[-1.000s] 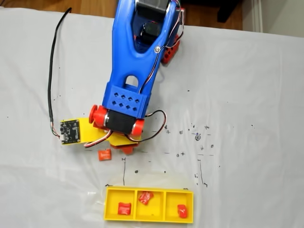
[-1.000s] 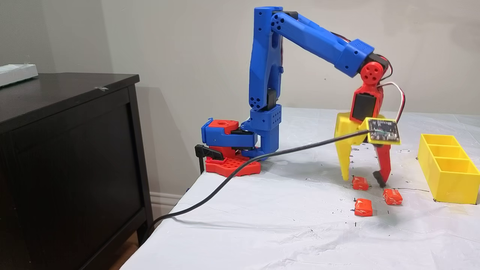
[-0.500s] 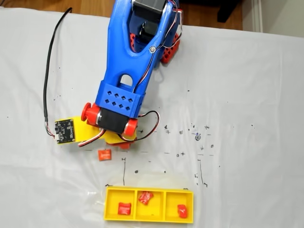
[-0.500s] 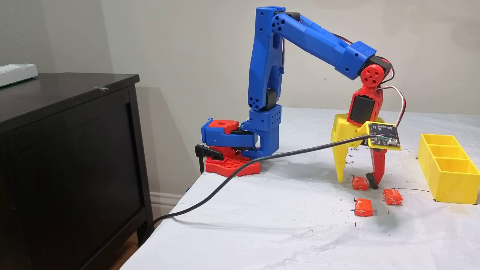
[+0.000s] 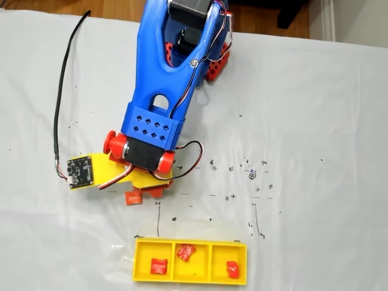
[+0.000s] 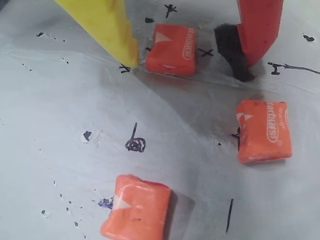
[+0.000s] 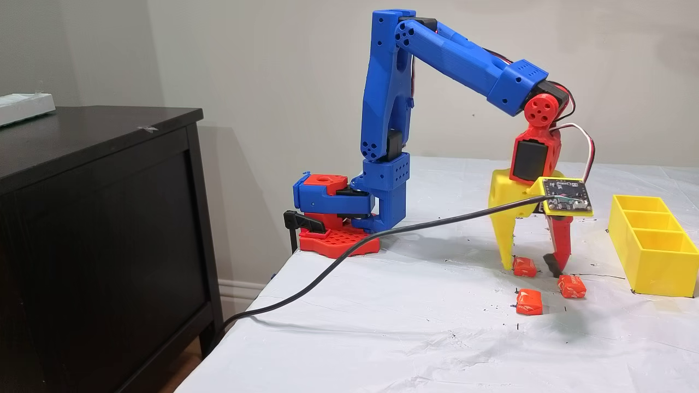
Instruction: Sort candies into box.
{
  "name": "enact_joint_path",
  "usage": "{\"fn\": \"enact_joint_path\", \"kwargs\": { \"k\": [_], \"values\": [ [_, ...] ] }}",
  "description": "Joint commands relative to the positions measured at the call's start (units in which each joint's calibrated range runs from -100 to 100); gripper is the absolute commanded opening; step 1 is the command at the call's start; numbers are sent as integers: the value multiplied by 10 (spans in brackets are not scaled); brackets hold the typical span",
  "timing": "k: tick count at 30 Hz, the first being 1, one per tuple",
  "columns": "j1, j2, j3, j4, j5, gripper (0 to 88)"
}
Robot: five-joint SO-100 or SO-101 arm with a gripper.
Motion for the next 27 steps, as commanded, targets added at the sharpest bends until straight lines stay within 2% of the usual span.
{"fn": "enact_joint_path", "kwargs": {
  "k": [1,12,19,27],
  "values": [
    [4,-22,26,-37,3,225],
    [3,-7,38,-40,6,196],
    [3,-18,49,-38,3,10],
    [7,-94,77,-31,6,2]
  ]
}}
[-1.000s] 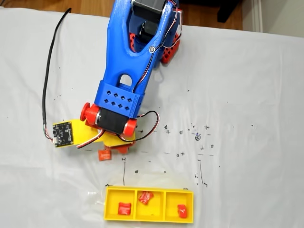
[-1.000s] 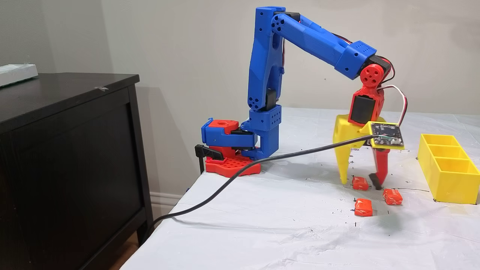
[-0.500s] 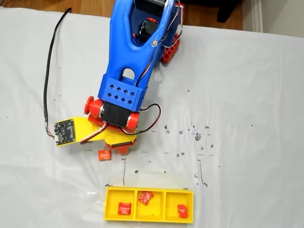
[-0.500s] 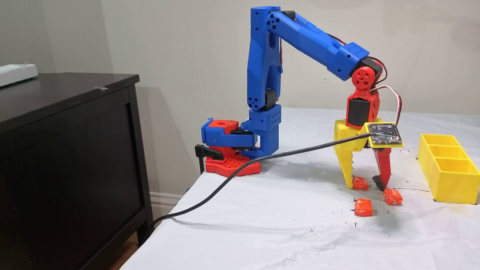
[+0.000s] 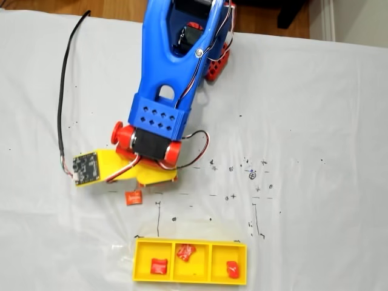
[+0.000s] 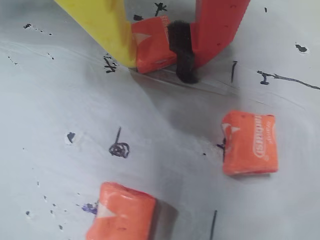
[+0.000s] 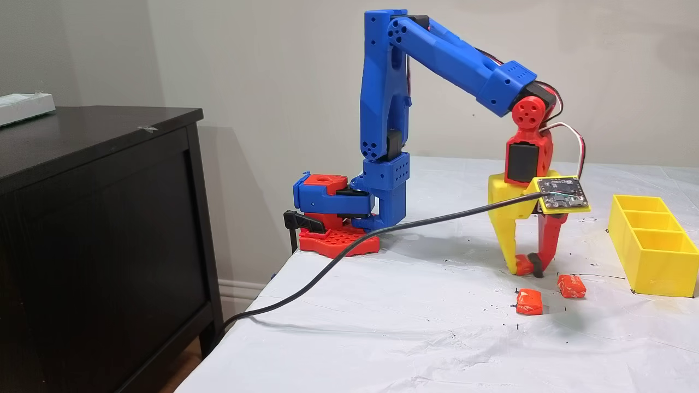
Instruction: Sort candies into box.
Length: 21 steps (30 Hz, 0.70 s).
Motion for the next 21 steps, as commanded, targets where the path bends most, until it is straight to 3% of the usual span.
{"fn": "enact_joint_path", "kwargs": {
  "k": [1,12,21],
  "values": [
    [11,-63,-3,25,1,2],
    [-44,-219,-81,80,-55,2],
    [-101,-145,-251,46,-124,2]
  ]
}}
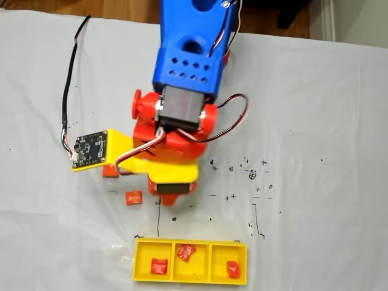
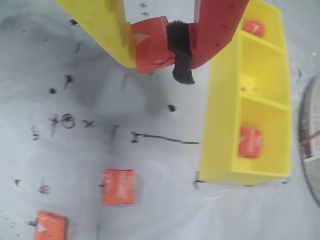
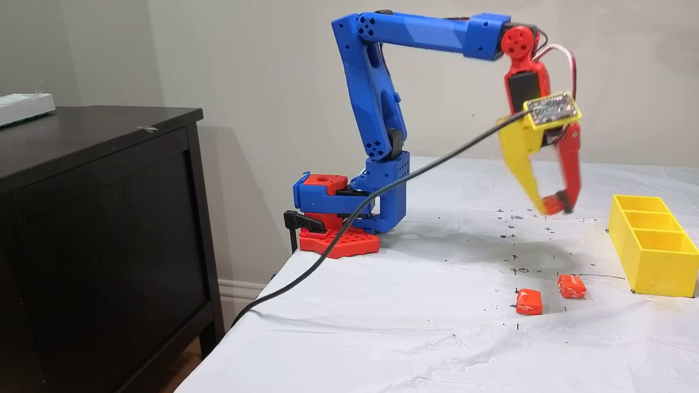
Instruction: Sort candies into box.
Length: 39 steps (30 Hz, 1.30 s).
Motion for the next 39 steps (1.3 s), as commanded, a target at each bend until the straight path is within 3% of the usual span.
{"fn": "enact_joint_path", "kwargs": {
  "k": [1,6,16,39],
  "values": [
    [-33,22,-135,-32,-38,2],
    [-60,44,-166,-74,-85,2],
    [-120,125,-143,-150,-124,1],
    [-135,186,-182,-181,-148,1]
  ]
}}
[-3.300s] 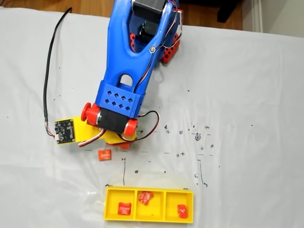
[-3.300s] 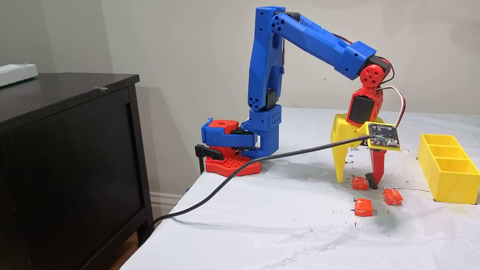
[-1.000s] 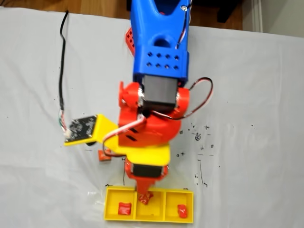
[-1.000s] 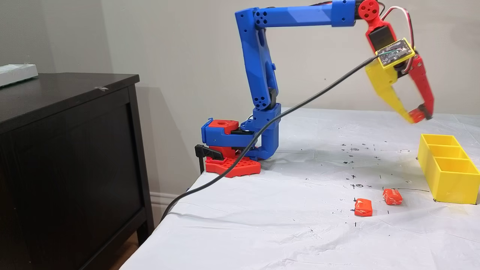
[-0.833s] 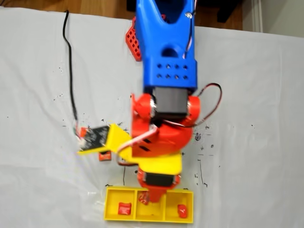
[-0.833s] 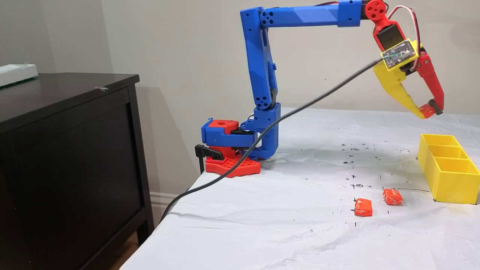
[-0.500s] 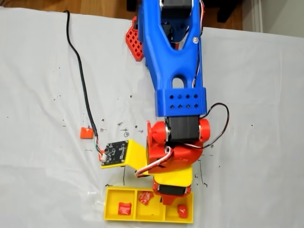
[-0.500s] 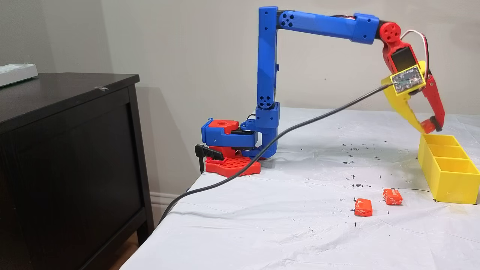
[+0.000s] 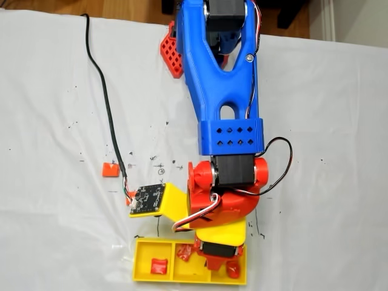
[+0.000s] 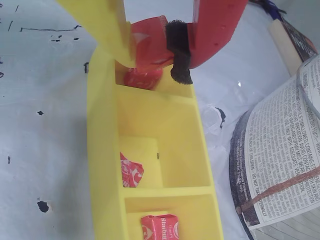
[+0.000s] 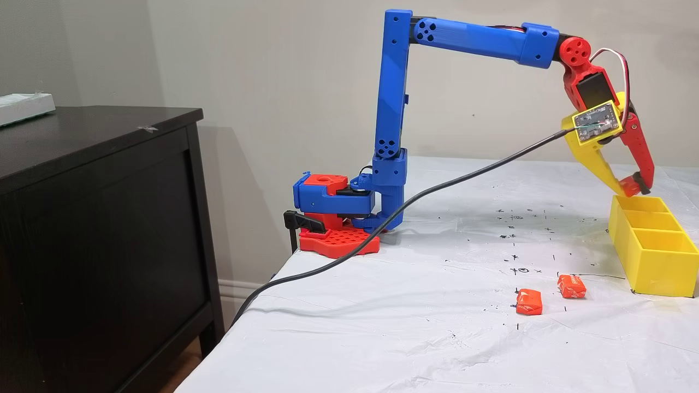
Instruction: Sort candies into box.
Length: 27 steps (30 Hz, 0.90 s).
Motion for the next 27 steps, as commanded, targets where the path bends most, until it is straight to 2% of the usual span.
{"fn": "enact_joint_path", "kwargs": {
  "k": [1,14,18,21,27],
  "values": [
    [-9,-16,-50,-18,-4,1],
    [-15,2,-40,-30,0,27],
    [-15,11,-52,-12,0,161],
    [-15,11,-52,-8,2,228],
    [-11,3,-57,1,5,266]
  ]
}}
